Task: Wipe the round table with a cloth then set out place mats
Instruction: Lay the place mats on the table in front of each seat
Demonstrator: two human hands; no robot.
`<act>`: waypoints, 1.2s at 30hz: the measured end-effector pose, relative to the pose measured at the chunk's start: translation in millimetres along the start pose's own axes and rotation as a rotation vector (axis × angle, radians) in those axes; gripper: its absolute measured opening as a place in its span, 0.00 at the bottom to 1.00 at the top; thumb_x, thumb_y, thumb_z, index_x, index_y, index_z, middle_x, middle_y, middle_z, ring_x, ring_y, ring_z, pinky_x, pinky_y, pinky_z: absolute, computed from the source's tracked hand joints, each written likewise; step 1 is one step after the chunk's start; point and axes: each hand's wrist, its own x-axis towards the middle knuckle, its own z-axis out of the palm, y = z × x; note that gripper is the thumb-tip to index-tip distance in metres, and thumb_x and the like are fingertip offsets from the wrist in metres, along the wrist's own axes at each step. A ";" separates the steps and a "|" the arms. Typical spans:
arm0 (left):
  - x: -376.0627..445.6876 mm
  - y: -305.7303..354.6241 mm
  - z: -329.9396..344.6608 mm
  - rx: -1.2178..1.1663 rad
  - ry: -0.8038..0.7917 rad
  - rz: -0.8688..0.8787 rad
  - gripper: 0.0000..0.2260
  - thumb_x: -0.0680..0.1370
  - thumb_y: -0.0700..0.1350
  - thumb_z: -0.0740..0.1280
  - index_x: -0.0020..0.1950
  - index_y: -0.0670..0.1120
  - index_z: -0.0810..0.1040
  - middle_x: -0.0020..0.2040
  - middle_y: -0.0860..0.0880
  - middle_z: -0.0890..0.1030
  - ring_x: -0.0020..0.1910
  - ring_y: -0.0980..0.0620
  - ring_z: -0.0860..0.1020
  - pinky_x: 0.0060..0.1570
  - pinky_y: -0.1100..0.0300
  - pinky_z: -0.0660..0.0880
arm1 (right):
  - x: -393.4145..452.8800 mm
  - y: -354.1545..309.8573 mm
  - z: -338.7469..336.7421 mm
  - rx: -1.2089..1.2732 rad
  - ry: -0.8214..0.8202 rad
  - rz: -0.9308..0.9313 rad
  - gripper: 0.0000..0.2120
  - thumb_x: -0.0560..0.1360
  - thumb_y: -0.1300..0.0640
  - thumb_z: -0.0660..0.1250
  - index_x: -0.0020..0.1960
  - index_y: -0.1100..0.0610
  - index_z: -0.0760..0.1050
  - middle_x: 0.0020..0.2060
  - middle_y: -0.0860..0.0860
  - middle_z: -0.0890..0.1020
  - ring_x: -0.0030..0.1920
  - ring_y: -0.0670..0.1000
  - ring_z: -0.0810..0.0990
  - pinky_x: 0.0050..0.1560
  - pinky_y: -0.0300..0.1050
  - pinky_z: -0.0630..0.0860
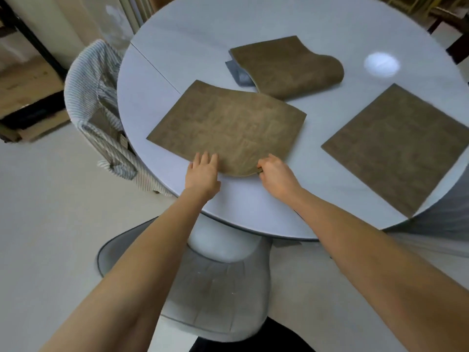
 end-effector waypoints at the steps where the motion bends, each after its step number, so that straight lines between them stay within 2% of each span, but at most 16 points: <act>1: 5.8 -0.2 -0.1 0.067 -0.003 0.030 0.34 0.78 0.46 0.67 0.78 0.45 0.51 0.78 0.42 0.52 0.77 0.40 0.49 0.74 0.47 0.53 | 1.6 -1.1 1.4 0.039 0.000 0.016 0.11 0.74 0.67 0.59 0.54 0.66 0.76 0.53 0.63 0.79 0.65 0.62 0.71 0.66 0.54 0.68; 3: 16.3 1.7 4.0 0.161 -0.003 0.075 0.37 0.78 0.47 0.66 0.79 0.46 0.45 0.79 0.43 0.45 0.77 0.39 0.43 0.75 0.45 0.47 | -0.4 -4.1 2.8 0.100 0.036 0.055 0.08 0.72 0.68 0.61 0.49 0.67 0.76 0.50 0.64 0.80 0.65 0.63 0.72 0.66 0.53 0.69; 6: 24.4 8.8 18.9 0.236 -0.065 0.185 0.37 0.78 0.50 0.64 0.79 0.47 0.43 0.79 0.43 0.43 0.77 0.39 0.41 0.75 0.42 0.44 | -15.3 -9.0 11.7 0.169 0.067 0.123 0.04 0.69 0.68 0.61 0.42 0.66 0.74 0.44 0.65 0.79 0.61 0.63 0.74 0.54 0.51 0.74; 8: 27.8 10.1 27.4 0.294 -0.085 0.255 0.35 0.79 0.47 0.62 0.79 0.47 0.43 0.79 0.44 0.44 0.77 0.39 0.41 0.74 0.41 0.43 | -21.8 -8.7 16.3 0.183 0.040 0.148 0.02 0.70 0.66 0.61 0.40 0.63 0.72 0.42 0.63 0.79 0.61 0.62 0.75 0.52 0.52 0.76; 11: 45.2 -0.3 31.0 0.334 -0.100 0.326 0.34 0.79 0.39 0.57 0.79 0.49 0.41 0.79 0.45 0.43 0.77 0.38 0.41 0.73 0.38 0.43 | -22.2 -5.2 13.4 0.141 0.054 0.212 0.03 0.70 0.66 0.60 0.40 0.61 0.70 0.42 0.60 0.74 0.53 0.63 0.77 0.46 0.51 0.74; 12: 49.0 -4.2 32.4 0.337 -0.119 0.334 0.34 0.79 0.37 0.55 0.79 0.49 0.40 0.79 0.45 0.42 0.77 0.37 0.40 0.72 0.36 0.42 | -24.1 -4.5 11.5 0.105 0.047 0.229 0.05 0.71 0.68 0.60 0.43 0.62 0.72 0.45 0.61 0.75 0.55 0.62 0.76 0.47 0.51 0.73; 14: 56.8 -11.1 37.1 0.349 -0.206 0.398 0.35 0.79 0.34 0.53 0.79 0.52 0.37 0.79 0.46 0.39 0.76 0.36 0.39 0.70 0.32 0.42 | -30.7 -8.8 24.8 -0.027 0.000 0.285 0.12 0.71 0.72 0.60 0.53 0.65 0.74 0.55 0.61 0.77 0.67 0.60 0.70 0.55 0.52 0.74; 17: 55.3 -10.0 43.5 0.300 -0.291 0.431 0.37 0.78 0.28 0.51 0.78 0.52 0.36 0.78 0.46 0.35 0.75 0.34 0.38 0.68 0.28 0.43 | -32.0 -14.3 47.9 -0.277 -0.013 0.277 0.22 0.72 0.69 0.66 0.66 0.63 0.70 0.64 0.64 0.73 0.71 0.64 0.66 0.65 0.53 0.70; 19: 54.5 -8.1 44.7 0.294 -0.330 0.421 0.37 0.78 0.28 0.50 0.78 0.52 0.36 0.78 0.46 0.34 0.75 0.33 0.37 0.68 0.28 0.43 | -30.8 -19.5 56.8 -0.348 -0.114 0.316 0.25 0.80 0.65 0.58 0.76 0.59 0.59 0.73 0.65 0.62 0.75 0.65 0.56 0.74 0.55 0.58; 20: 54.2 -8.1 45.7 0.295 -0.333 0.414 0.37 0.78 0.28 0.51 0.78 0.52 0.36 0.78 0.46 0.34 0.75 0.33 0.37 0.68 0.28 0.43 | -31.3 -20.6 59.4 -0.372 -0.166 0.334 0.24 0.82 0.63 0.52 0.78 0.58 0.55 0.75 0.65 0.57 0.76 0.64 0.52 0.75 0.54 0.53; 22: 50.1 -6.6 48.9 0.298 -0.333 0.422 0.38 0.78 0.28 0.52 0.78 0.51 0.35 0.77 0.44 0.34 0.74 0.32 0.37 0.67 0.27 0.44 | -35.4 -18.8 63.4 -0.406 -0.181 0.349 0.24 0.83 0.62 0.48 0.79 0.57 0.51 0.76 0.64 0.54 0.77 0.63 0.49 0.76 0.54 0.48; 26: 29.8 2.1 64.9 0.312 -0.338 0.463 0.38 0.77 0.27 0.52 0.78 0.49 0.34 0.77 0.42 0.34 0.74 0.30 0.37 0.67 0.26 0.45 | -59.8 -16.1 75.7 -0.428 -0.254 0.407 0.25 0.83 0.62 0.47 0.79 0.56 0.47 0.77 0.62 0.51 0.78 0.61 0.46 0.77 0.52 0.46; 31: 21.3 11.4 72.1 0.319 -0.295 0.454 0.41 0.75 0.25 0.55 0.78 0.47 0.33 0.77 0.41 0.34 0.74 0.30 0.37 0.67 0.26 0.45 | -74.2 -8.8 73.3 -0.416 -0.240 0.391 0.26 0.83 0.63 0.47 0.79 0.56 0.45 0.78 0.61 0.50 0.78 0.60 0.44 0.77 0.52 0.46; 36: -3.8 27.7 82.3 0.289 -0.318 0.415 0.38 0.78 0.28 0.54 0.78 0.46 0.34 0.77 0.41 0.35 0.74 0.29 0.38 0.67 0.27 0.46 | -95.1 4.9 67.4 -0.407 -0.296 0.372 0.28 0.83 0.64 0.50 0.79 0.56 0.43 0.78 0.59 0.47 0.78 0.59 0.43 0.77 0.51 0.45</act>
